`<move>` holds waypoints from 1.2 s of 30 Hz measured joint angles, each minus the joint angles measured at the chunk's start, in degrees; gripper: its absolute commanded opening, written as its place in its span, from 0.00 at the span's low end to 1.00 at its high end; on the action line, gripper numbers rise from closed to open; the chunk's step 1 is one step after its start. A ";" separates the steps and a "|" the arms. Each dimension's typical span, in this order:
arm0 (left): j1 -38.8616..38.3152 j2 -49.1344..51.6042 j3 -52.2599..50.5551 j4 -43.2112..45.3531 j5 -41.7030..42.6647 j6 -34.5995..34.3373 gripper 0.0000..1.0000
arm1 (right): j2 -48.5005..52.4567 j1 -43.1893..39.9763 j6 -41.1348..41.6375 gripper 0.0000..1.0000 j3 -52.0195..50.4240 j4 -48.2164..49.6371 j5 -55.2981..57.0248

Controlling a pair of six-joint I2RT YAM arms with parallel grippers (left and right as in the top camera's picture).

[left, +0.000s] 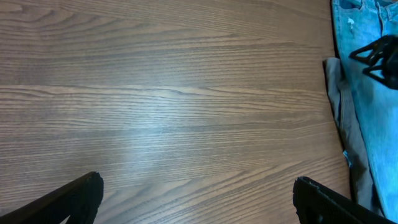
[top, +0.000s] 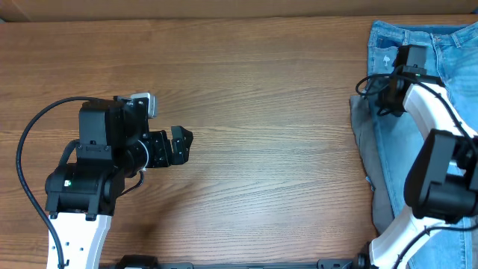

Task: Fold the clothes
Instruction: 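Reach the right gripper to the blue jeans waistband and grasp it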

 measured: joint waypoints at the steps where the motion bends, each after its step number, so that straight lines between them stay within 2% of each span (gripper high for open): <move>1: 0.00 0.00 0.00 0.00 -0.07 0.00 1.00 | 0.74 0.15 -0.24 0.70 0.00 -0.11 0.22; 5: 0.00 0.00 0.00 -0.02 -0.20 0.00 1.00 | 3.19 0.52 -0.96 0.69 0.00 -0.50 1.64; 8: 0.00 0.00 0.00 -0.04 -0.20 0.00 1.00 | 3.93 0.61 -1.64 0.53 0.00 -0.72 2.47; 10: 0.00 0.04 0.00 -0.04 -0.20 0.00 1.00 | 4.15 0.59 -1.90 0.31 0.07 -1.22 3.17; 11: 0.00 0.09 0.00 -0.07 -0.20 0.00 1.00 | 4.15 0.59 -2.01 0.24 0.09 -1.44 3.63; 13: 0.00 0.11 0.00 -0.26 -0.20 0.00 1.00 | 4.17 0.37 -1.77 0.17 0.15 -2.01 4.26; 17: 0.00 0.15 0.00 -1.27 -0.20 0.00 1.00 | 4.17 0.17 -1.57 0.10 1.95 -5.11 4.48; 18: 0.00 0.15 0.00 -1.64 -0.20 0.00 1.00 | 4.17 0.07 -1.55 0.05 2.93 -6.27 4.48; 26: 0.00 0.15 0.00 -2.58 -0.22 0.00 1.00 | 4.42 -1.99 -1.42 0.04 12.79 -15.58 4.11; 36: 0.00 0.15 0.02 -2.78 -0.26 0.00 1.00 | 3.10 -4.13 -3.78 0.04 29.99 -28.35 0.42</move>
